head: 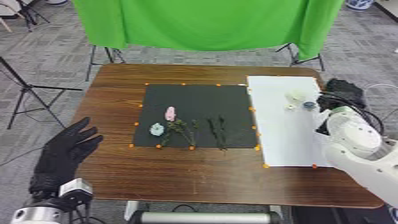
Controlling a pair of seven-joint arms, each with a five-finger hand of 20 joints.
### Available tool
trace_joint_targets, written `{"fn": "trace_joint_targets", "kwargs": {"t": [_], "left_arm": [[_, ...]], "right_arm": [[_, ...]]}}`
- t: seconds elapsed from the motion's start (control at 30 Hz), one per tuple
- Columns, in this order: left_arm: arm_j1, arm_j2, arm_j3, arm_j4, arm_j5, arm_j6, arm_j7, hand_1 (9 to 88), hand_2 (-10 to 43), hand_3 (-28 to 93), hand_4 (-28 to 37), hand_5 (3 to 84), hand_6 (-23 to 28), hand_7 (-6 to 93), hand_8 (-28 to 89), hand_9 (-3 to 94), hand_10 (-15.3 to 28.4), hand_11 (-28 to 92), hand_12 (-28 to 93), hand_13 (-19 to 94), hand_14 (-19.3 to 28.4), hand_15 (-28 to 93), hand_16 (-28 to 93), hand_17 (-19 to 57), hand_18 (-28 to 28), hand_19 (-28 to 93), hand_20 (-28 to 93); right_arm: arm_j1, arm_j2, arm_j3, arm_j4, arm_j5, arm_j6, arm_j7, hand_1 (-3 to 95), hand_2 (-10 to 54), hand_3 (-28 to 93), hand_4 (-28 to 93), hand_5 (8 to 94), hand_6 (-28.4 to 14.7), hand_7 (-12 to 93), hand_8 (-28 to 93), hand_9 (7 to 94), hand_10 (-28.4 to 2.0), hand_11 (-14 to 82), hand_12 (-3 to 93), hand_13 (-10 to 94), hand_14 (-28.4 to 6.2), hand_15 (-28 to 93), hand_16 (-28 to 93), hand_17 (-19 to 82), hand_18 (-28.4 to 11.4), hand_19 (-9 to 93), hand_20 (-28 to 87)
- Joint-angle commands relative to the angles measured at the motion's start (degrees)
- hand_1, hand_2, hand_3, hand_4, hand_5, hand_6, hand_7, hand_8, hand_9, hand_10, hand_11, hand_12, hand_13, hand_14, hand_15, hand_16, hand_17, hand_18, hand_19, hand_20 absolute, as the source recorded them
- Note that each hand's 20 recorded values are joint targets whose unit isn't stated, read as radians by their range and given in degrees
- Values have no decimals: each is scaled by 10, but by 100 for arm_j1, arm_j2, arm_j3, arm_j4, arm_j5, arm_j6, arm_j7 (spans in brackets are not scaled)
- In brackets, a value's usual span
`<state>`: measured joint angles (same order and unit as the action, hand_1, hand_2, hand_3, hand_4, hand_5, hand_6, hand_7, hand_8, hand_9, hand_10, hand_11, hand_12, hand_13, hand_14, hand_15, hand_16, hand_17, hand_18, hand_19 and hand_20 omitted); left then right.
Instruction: Arrange flowers
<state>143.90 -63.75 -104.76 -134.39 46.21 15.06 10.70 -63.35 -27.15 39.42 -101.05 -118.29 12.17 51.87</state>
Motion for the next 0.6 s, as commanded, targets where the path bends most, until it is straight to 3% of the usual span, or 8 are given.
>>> {"fn": "trace_joint_targets", "kwargs": {"t": [0.03,0.3,0.6], "left_arm": [[85,-61,-53,-49,-33,-2,-63,244,53,831,-197,376,104,147,-103,340,195,255,85,254,265,478,-99,-93,239,594,-67],[74,-92,-96,-42,-22,-31,-121,244,53,831,-197,376,104,147,-103,341,197,255,85,254,265,478,-99,-93,239,594,-67],[11,-87,-127,-22,-15,-43,-169,244,53,831,-197,376,104,148,-102,341,197,255,85,253,265,478,-99,-93,240,595,-67]], "right_arm": [[131,-1018,56,-859,-412,-453,-930,503,-95,792,-283,817,24,217,0,898,-85,167,240,776,-59,809,149,415,-216,932,372],[589,-2105,-697,-835,-658,-954,-1555,501,-95,796,-283,819,25,215,1,900,-83,162,244,776,-59,807,155,411,-214,932,374],[1136,-2847,-1693,-371,-816,-984,-1618,499,-95,798,-283,819,26,215,3,901,-82,162,247,774,-60,807,159,404,-211,932,372]]}}
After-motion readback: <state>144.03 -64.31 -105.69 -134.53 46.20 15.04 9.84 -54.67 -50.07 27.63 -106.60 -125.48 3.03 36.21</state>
